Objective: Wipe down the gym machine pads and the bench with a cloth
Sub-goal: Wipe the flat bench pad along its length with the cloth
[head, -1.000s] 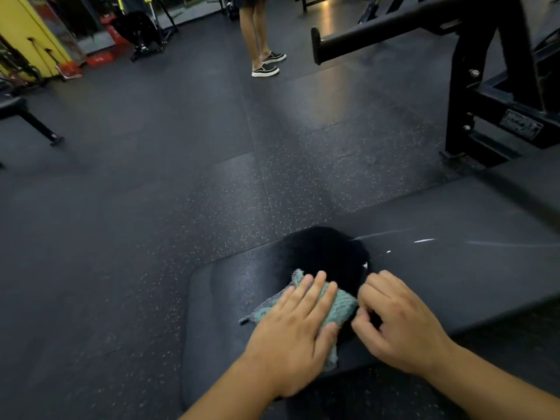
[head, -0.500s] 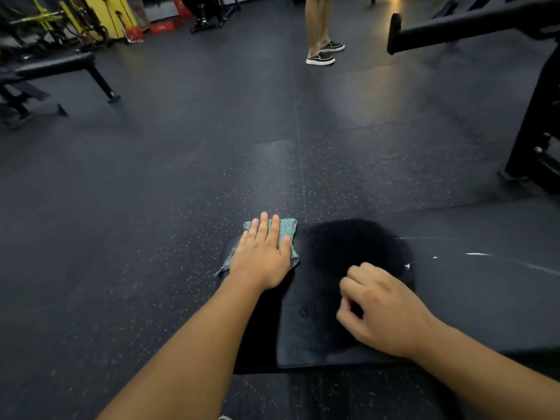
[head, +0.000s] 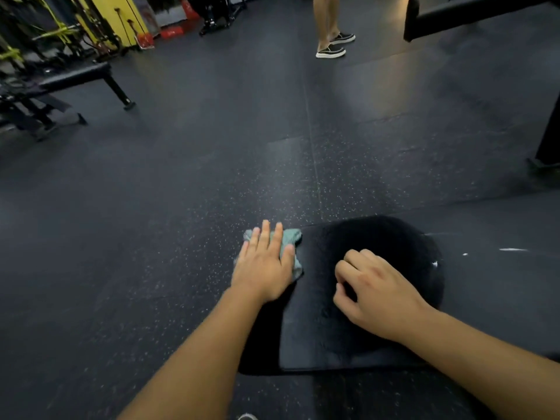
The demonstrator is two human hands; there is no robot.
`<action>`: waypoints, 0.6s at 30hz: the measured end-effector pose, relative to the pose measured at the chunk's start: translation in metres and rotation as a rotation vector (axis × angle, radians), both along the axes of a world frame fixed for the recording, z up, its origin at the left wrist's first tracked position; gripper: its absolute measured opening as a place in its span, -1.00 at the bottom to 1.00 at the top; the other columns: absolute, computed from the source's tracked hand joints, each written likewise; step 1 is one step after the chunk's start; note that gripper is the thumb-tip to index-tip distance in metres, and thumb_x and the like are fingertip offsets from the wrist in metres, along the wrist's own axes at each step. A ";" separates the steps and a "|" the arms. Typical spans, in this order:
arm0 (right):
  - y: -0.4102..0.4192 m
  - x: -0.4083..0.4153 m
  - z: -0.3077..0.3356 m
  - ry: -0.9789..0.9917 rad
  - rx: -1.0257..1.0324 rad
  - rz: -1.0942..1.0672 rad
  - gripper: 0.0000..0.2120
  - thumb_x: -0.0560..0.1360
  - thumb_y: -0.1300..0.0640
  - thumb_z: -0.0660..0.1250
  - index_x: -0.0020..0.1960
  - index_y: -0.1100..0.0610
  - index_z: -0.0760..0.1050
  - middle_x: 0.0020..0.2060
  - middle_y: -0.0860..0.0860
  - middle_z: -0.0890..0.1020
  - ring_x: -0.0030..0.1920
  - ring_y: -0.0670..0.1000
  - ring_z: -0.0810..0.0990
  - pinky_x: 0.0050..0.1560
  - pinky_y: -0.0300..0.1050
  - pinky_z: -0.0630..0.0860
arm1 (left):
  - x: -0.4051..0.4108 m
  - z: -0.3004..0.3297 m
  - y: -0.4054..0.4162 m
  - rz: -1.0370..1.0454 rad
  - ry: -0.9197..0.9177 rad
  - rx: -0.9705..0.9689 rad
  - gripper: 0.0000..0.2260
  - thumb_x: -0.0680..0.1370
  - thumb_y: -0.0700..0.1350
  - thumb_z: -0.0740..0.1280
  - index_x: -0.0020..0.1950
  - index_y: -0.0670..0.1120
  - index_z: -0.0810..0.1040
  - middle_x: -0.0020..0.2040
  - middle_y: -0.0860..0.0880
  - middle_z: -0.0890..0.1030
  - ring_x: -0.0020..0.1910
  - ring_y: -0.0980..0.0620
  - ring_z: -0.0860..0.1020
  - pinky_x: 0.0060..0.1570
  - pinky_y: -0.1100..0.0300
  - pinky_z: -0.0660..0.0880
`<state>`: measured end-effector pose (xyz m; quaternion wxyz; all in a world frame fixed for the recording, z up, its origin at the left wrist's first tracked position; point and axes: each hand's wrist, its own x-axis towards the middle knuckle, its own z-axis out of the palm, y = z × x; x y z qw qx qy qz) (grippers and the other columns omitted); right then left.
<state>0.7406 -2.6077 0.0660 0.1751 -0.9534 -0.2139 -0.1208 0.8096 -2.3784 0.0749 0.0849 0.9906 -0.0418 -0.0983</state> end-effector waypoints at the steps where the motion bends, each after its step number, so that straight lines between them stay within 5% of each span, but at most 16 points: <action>1: 0.001 -0.001 -0.001 -0.001 -0.004 -0.001 -0.87 0.54 -0.02 0.21 -0.13 0.01 0.43 -0.18 -0.10 0.39 -0.19 -0.05 0.35 -0.13 -0.10 0.46 | 0.008 -0.001 -0.001 0.013 0.014 -0.001 -0.43 0.71 0.22 -0.19 0.69 0.08 -0.19 0.69 0.00 -0.24 0.66 0.00 -0.25 0.62 -0.02 -0.24; 13: -0.006 -0.010 0.011 0.121 -0.021 0.008 -0.86 0.56 -0.06 0.20 -0.06 -0.03 0.46 -0.11 -0.12 0.42 -0.11 -0.06 0.39 -0.01 -0.11 0.50 | -0.142 -0.001 0.000 0.015 -0.002 -0.003 -0.42 0.64 0.22 -0.32 0.63 0.07 -0.38 0.60 0.10 -0.45 0.56 0.13 -0.47 0.61 0.07 -0.31; 18: -0.012 -0.009 0.019 0.173 0.230 -0.073 -0.94 0.55 0.06 0.24 0.00 -0.01 0.47 -0.06 -0.13 0.45 -0.02 -0.09 0.42 0.06 -0.17 0.47 | -0.124 0.003 -0.062 -0.131 -0.016 -0.025 -0.40 0.67 0.21 -0.25 0.66 0.05 -0.34 0.62 0.05 -0.42 0.57 0.09 -0.47 0.62 0.02 -0.27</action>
